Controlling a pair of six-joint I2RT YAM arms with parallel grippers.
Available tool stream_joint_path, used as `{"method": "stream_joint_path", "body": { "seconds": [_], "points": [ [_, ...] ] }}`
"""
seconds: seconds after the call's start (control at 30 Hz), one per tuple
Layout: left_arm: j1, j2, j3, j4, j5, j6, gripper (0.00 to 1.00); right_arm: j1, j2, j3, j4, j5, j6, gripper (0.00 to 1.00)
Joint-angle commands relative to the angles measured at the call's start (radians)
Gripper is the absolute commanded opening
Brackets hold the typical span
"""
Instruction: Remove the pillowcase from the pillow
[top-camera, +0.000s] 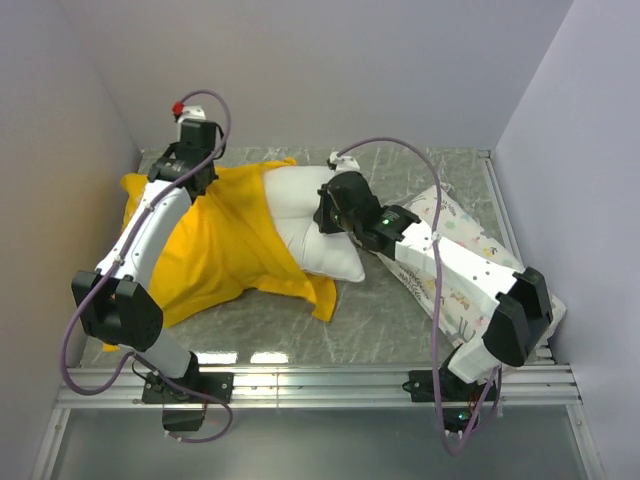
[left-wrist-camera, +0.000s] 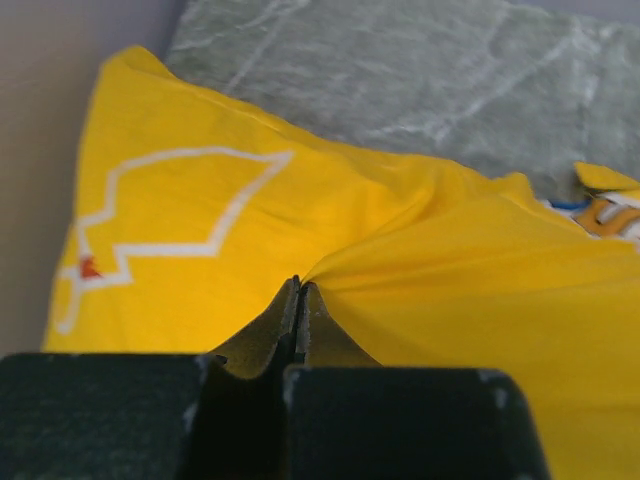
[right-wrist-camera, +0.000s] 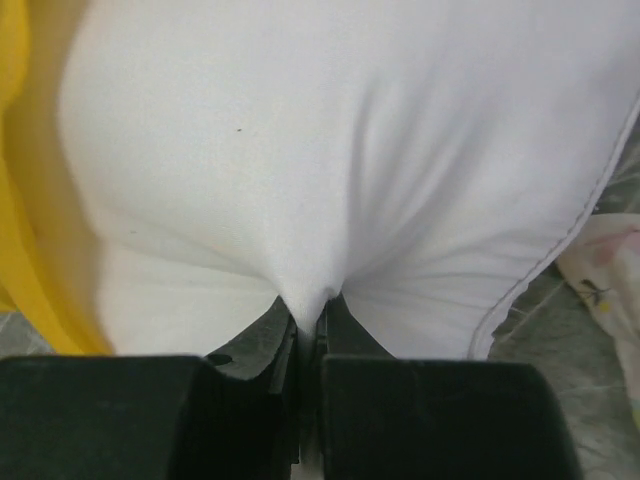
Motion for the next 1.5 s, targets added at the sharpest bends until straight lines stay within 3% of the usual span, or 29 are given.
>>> {"method": "stream_joint_path", "body": {
  "seconds": [0.0, 0.2, 0.37, 0.47, 0.5, 0.57, 0.6, 0.67, 0.8, 1.1, 1.33, 1.43, 1.47],
  "points": [
    [0.092, -0.007, 0.064, 0.018, -0.066, 0.071, 0.00, -0.017, -0.117, 0.104, -0.106, 0.199, -0.066, 0.00],
    [0.226, 0.007, 0.064, 0.047, 0.022, 0.039, 0.00, -0.085, -0.212, 0.125, -0.160, 0.247, -0.107, 0.00],
    [0.188, 0.010, 0.095, 0.067, 0.153, 0.022, 0.01, -0.091, -0.198, 0.148, -0.169, 0.189, -0.111, 0.00],
    [0.130, -0.018, 0.067, 0.089, 0.224, 0.008, 0.18, -0.088, -0.180, 0.151, -0.160, 0.178, -0.104, 0.00],
    [0.106, -0.041, 0.056, 0.090, 0.241, 0.005, 0.33, -0.088, -0.168, 0.157, -0.163, 0.178, -0.103, 0.00],
    [0.083, -0.071, 0.014, 0.098, 0.264, -0.013, 0.49, -0.090, -0.160, 0.170, -0.166, 0.181, -0.106, 0.00],
    [0.067, -0.113, -0.003, 0.098, 0.270, -0.026, 0.62, -0.090, -0.155, 0.173, -0.169, 0.186, -0.104, 0.00],
    [0.055, -0.173, -0.068, 0.115, 0.302, -0.058, 0.70, -0.090, -0.149, 0.190, -0.181, 0.195, -0.111, 0.00],
    [0.012, -0.369, -0.207, 0.126, 0.345, -0.116, 0.77, -0.090, -0.137, 0.217, -0.204, 0.198, -0.118, 0.00],
    [-0.111, -0.636, -0.534, 0.136, 0.455, -0.213, 0.81, -0.088, -0.109, 0.273, -0.242, 0.190, -0.144, 0.00],
    [-0.132, -0.667, -0.674, 0.259, 0.535, -0.259, 0.76, -0.088, -0.102, 0.277, -0.244, 0.172, -0.140, 0.00],
    [-0.132, -0.671, -0.692, 0.276, 0.535, -0.273, 0.55, -0.090, -0.112, 0.266, -0.244, 0.182, -0.140, 0.00],
    [-0.132, -0.673, -0.692, 0.268, 0.523, -0.276, 0.31, -0.088, -0.117, 0.265, -0.244, 0.189, -0.141, 0.00]
  ]
}}
